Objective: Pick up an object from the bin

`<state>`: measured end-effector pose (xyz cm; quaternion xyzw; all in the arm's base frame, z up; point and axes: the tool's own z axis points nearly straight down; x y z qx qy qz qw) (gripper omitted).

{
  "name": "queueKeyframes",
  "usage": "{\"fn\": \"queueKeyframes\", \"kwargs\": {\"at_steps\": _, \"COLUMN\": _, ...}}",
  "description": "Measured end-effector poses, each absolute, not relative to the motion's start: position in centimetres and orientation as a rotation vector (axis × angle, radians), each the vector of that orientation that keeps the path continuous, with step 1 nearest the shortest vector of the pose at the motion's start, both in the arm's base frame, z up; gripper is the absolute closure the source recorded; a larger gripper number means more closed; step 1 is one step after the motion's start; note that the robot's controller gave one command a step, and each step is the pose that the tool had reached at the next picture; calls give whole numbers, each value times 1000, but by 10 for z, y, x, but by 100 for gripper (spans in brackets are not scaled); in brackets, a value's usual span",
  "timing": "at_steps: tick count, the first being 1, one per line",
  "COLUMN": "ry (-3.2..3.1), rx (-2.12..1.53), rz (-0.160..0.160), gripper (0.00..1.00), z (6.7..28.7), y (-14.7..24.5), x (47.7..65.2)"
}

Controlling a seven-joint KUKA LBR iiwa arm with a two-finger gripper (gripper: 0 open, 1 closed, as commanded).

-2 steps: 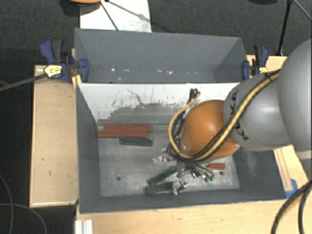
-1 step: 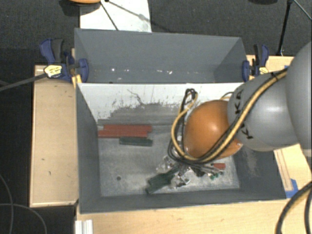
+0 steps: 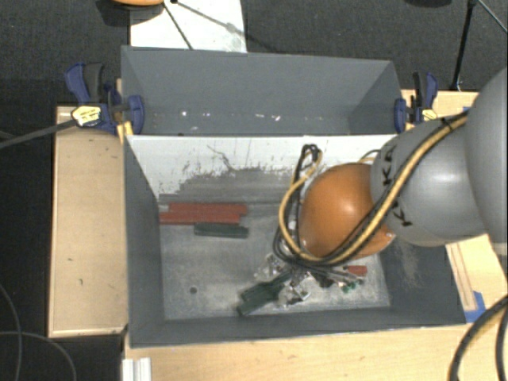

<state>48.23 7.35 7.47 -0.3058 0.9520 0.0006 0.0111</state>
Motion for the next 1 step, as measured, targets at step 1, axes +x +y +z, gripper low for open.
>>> {"fn": "queueKeyframes", "kwargs": {"at_steps": 1, "ry": 2976, "rx": -957, "rz": 2, "gripper": 100, "z": 79, "y": 73, "x": 481}}
